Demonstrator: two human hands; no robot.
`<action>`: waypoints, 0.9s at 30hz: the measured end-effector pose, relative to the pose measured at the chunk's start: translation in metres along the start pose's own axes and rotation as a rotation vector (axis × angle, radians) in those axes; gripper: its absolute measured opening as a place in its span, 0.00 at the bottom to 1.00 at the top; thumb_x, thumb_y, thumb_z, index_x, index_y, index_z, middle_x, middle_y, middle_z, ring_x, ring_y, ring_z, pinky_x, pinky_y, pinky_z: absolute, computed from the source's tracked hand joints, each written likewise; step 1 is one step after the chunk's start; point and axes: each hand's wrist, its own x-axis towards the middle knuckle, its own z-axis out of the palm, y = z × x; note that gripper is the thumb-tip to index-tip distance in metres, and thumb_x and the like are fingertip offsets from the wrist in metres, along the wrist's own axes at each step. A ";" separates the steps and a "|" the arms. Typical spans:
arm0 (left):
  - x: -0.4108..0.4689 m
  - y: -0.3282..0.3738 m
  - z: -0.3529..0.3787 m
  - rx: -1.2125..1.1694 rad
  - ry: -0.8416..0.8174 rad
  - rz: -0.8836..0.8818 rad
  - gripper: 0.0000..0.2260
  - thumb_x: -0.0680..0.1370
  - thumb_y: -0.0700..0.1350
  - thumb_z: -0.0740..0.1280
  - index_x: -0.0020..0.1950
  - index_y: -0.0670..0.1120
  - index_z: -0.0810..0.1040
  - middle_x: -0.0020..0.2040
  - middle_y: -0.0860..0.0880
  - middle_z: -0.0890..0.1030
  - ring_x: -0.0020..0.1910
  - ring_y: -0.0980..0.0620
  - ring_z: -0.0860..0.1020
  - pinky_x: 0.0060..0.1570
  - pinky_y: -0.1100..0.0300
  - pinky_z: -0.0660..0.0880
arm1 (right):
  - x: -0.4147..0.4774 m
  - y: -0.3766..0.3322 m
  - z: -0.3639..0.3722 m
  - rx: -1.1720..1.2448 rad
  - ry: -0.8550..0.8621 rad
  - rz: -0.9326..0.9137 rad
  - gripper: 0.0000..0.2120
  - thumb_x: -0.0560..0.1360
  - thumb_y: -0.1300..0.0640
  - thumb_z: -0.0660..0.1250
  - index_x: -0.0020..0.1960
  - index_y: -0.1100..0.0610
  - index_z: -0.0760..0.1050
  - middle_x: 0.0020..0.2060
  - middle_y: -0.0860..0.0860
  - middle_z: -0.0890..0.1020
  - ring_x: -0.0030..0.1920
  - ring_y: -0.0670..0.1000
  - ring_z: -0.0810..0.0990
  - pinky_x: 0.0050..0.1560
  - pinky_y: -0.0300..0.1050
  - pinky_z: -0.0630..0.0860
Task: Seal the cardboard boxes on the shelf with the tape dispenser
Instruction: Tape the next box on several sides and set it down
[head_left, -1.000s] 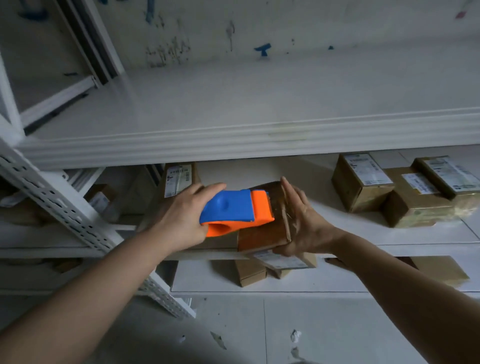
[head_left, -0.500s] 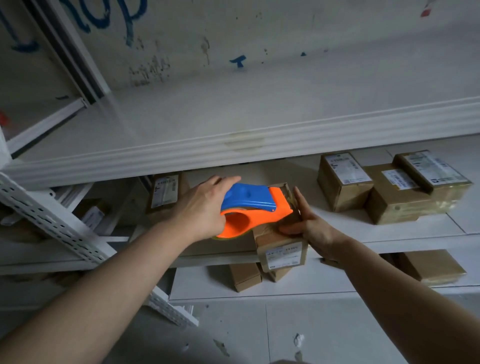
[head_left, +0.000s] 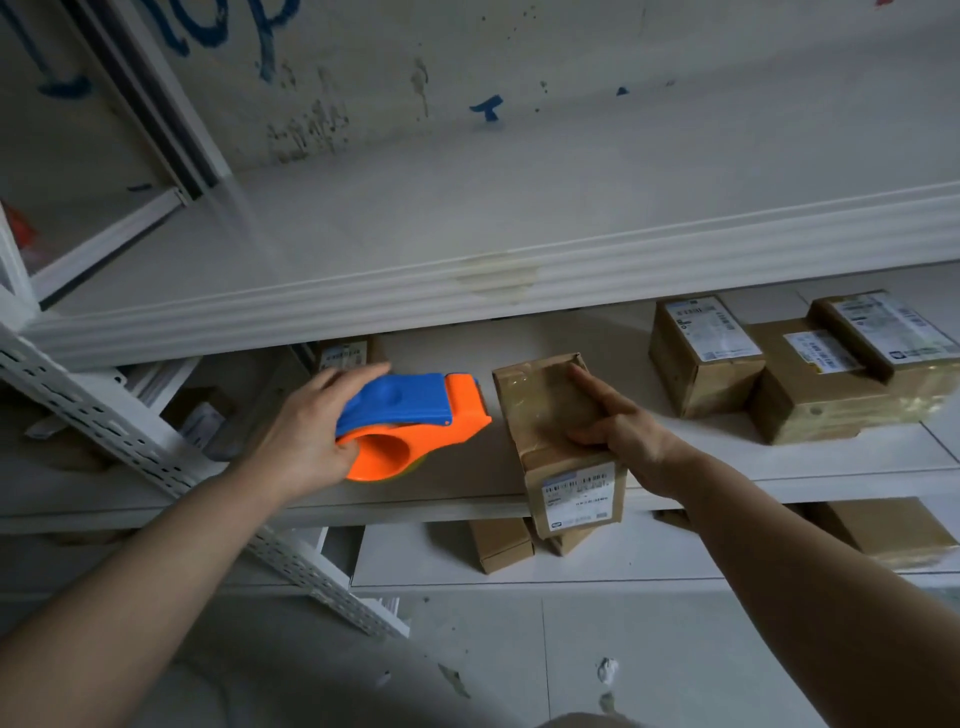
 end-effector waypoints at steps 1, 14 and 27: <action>-0.001 -0.002 0.001 -0.008 0.005 0.000 0.37 0.66 0.30 0.68 0.73 0.52 0.68 0.60 0.48 0.74 0.55 0.49 0.74 0.53 0.61 0.67 | 0.000 -0.001 -0.001 0.001 0.002 0.008 0.36 0.75 0.70 0.62 0.74 0.39 0.60 0.54 0.52 0.72 0.49 0.59 0.79 0.51 0.54 0.78; 0.004 0.003 0.036 -0.078 -0.042 -0.019 0.36 0.68 0.30 0.67 0.73 0.53 0.67 0.59 0.48 0.72 0.58 0.48 0.73 0.54 0.61 0.67 | 0.005 -0.001 -0.006 0.013 -0.003 0.043 0.37 0.74 0.68 0.64 0.73 0.37 0.61 0.63 0.57 0.73 0.57 0.63 0.79 0.58 0.56 0.78; 0.018 0.005 0.036 -0.105 -0.043 -0.002 0.33 0.69 0.29 0.66 0.73 0.49 0.69 0.60 0.44 0.74 0.58 0.45 0.74 0.55 0.62 0.66 | -0.003 -0.016 0.023 -1.566 -0.091 -0.333 0.56 0.59 0.20 0.26 0.78 0.50 0.38 0.78 0.46 0.41 0.76 0.44 0.36 0.75 0.58 0.34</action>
